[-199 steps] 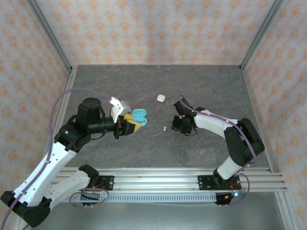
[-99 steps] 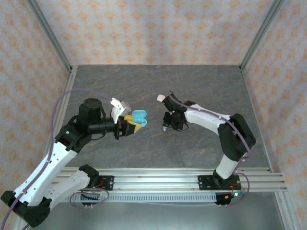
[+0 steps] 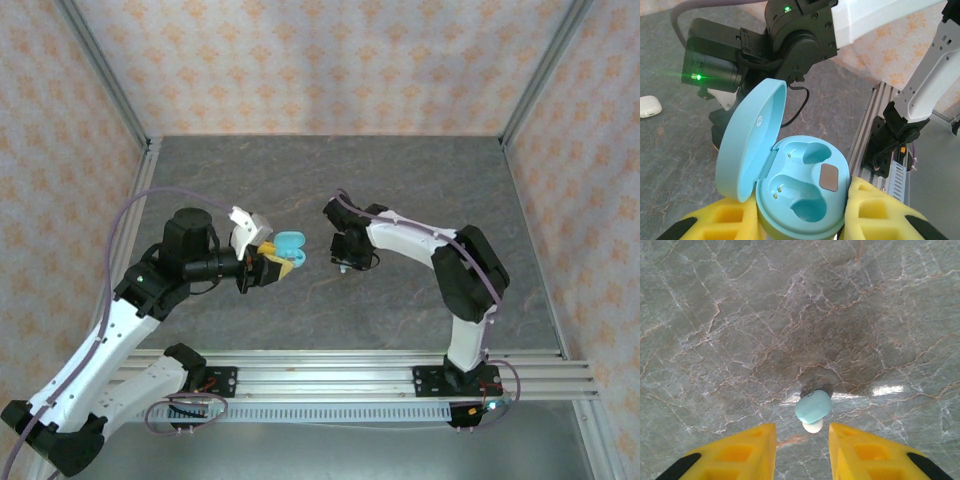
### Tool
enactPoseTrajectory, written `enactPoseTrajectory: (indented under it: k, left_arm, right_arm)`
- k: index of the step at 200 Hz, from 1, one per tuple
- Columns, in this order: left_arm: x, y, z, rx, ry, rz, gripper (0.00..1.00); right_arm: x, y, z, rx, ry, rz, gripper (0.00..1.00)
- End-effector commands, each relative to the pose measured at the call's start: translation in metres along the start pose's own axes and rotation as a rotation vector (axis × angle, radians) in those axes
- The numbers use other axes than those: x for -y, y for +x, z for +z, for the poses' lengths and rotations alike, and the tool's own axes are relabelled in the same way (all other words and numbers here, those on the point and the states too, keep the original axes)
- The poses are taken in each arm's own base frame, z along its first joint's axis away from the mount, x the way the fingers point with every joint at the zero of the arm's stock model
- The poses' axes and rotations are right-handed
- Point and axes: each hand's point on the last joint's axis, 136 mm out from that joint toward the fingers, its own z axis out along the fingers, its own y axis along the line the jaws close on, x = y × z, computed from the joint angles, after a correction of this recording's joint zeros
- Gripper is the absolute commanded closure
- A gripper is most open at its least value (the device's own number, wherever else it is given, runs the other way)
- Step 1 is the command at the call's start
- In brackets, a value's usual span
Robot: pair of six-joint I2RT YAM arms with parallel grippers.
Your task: Insert wireless bluetooth earbuds into charging case
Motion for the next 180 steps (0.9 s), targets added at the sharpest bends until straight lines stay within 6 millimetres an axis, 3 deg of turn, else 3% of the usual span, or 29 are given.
enactPoseTrajectory:
  k: [1, 180]
  left_arm:
    - [0.003, -0.003, -0.002, 0.021, 0.015, 0.024, 0.81]
    - [0.003, 0.0, -0.002, 0.017, 0.016, 0.026, 0.81]
  right_arm:
    - [0.01, -0.001, 0.001, 0.005, 0.08, -0.01, 0.66]
    - [0.007, -0.001, 0.023, -0.051, 0.146, -0.062, 0.67]
